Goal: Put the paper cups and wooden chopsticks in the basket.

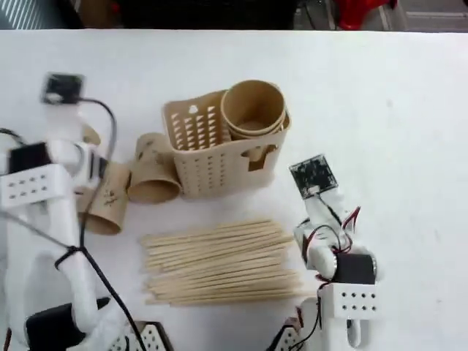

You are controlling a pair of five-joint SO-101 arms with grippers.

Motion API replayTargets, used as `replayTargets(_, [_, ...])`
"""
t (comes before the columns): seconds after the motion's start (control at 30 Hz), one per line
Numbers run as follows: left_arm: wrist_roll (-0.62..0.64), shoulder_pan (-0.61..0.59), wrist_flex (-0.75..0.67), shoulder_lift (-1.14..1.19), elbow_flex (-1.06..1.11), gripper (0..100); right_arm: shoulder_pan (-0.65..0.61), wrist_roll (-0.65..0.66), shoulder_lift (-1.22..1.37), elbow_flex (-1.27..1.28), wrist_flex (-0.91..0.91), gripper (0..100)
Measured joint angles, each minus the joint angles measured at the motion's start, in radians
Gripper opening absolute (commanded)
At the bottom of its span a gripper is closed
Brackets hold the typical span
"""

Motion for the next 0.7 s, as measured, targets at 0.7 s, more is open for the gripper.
replayTargets(0.7, [0.037,-0.336,-0.276,0.002,0.244,29,0.028,0.005,-0.31,0.307,-0.091,1.7])
